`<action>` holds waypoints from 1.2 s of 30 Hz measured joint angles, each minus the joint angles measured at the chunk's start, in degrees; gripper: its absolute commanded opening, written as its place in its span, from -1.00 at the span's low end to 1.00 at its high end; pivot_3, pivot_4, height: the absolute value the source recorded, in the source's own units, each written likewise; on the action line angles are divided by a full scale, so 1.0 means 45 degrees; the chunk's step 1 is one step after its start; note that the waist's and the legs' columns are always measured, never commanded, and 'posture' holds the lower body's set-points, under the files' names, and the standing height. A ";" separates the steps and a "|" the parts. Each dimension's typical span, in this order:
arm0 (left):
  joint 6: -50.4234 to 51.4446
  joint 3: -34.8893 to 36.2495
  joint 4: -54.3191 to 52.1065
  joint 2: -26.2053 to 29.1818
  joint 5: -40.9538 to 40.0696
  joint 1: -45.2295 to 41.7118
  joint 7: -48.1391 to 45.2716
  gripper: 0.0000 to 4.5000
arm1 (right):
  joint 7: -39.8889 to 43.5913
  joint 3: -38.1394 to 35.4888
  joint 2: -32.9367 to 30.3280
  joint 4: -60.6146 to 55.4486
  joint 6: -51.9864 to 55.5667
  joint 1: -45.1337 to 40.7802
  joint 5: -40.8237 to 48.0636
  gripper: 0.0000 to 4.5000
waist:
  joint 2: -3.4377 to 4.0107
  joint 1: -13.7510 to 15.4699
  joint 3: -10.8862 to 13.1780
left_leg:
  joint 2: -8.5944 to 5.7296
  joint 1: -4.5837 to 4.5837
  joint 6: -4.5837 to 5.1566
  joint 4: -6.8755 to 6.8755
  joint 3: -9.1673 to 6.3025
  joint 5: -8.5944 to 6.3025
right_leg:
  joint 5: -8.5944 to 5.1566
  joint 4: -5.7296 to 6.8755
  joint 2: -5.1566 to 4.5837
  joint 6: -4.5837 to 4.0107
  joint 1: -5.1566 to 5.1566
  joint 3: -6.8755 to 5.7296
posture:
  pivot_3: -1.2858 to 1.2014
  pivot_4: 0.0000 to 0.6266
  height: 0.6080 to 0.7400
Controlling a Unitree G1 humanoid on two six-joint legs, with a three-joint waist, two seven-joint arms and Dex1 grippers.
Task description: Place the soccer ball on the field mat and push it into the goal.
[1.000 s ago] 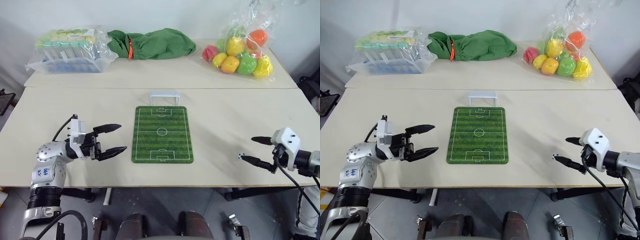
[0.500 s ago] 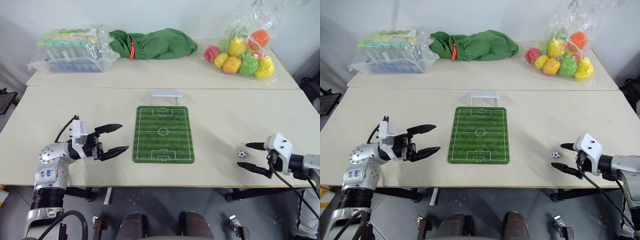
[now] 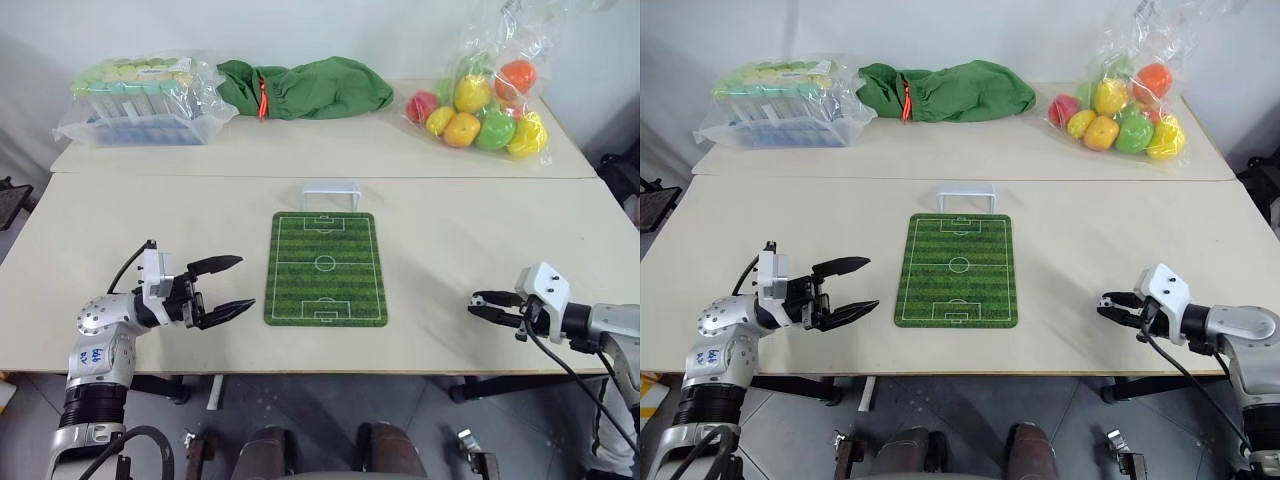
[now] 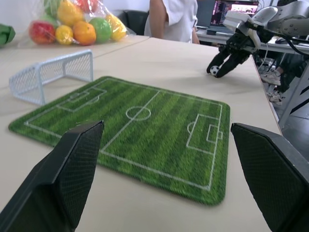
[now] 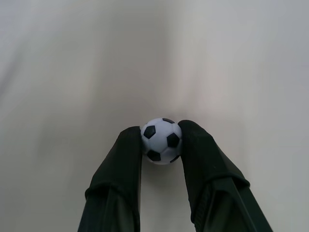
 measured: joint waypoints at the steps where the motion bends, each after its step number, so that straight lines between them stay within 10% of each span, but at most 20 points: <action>1: -0.0075 0.0064 -0.0002 0.0042 -0.0001 0.0190 -0.0023 1.00 | -0.0004 0.0018 0.0000 -0.0222 0.0084 -0.0019 0.0008 -0.62 | 0.0000 0.0000 0.0000 | 0.0001 0.0000 0.0000 -0.0001 0.0000 0.0000 | 0.0000 0.0000 0.0000 0.0000 -0.0002 0.0000 | 0.03 -0.52 1.00; 10: -0.1300 0.0839 0.0858 0.0752 -0.0122 0.1322 -0.1207 1.00 | -0.0602 0.2971 0.1946 -0.4740 0.3738 -0.3227 0.0618 -0.62 | 0.0002 -0.0041 0.0001 | 0.0019 -0.0005 -0.0007 0.0002 -0.0007 0.0002 | -0.0003 0.0015 0.0003 -0.0008 -0.0025 -0.0001 | 0.03 -0.52 1.00; 21: -0.2576 0.1084 0.1970 0.0942 -0.0089 0.1279 -0.1807 1.00 | -0.0552 0.7244 0.4630 -0.3324 0.3766 -0.5398 -0.1342 -0.62 | -0.0005 0.0004 0.0000 | -0.0021 -0.0037 0.0022 0.0002 -0.0034 -0.0017 | 0.0001 0.0017 -0.0014 -0.0004 -0.0030 -0.0041 | 0.03 -0.52 1.00; 36: -0.2390 0.1072 0.0835 0.0653 -0.0129 0.1846 -0.1081 1.00 | 0.0006 0.7664 0.5247 -0.2005 0.2696 -0.5844 -0.1973 -0.62 | -0.0007 -0.0123 0.0001 | -0.0003 -0.0028 0.0016 0.0003 -0.0016 -0.0015 | 0.0001 0.0021 -0.0005 -0.0005 -0.0033 -0.0031 | 0.03 -0.52 1.00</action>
